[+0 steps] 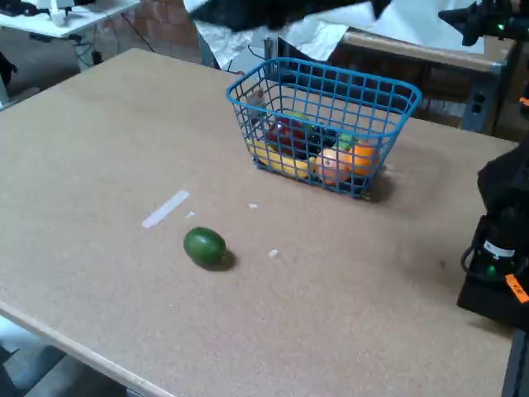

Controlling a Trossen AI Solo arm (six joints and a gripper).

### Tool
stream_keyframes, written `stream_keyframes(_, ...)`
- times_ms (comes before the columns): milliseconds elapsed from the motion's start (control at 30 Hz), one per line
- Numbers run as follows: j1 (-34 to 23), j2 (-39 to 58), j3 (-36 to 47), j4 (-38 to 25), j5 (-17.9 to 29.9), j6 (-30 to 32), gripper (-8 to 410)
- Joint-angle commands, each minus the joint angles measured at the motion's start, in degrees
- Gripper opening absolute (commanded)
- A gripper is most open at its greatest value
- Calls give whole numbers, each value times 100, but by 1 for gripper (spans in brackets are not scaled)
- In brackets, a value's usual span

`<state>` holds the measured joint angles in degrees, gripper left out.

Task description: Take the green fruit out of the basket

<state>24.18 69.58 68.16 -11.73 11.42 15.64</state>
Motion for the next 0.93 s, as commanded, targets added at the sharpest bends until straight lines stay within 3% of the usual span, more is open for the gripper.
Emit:
stream_keyframes(0, -17, -422, 9, 361, 24, -570, 315)
stream_keyframes(467, -22, -859, 9, 3333, 723, -981, 315)
stream_keyframes(733, -22, -883, 9, 3394, 723, -1556, 315)
stream_keyframes(900, -22, -885, 9, 3394, 723, -1591, 315)
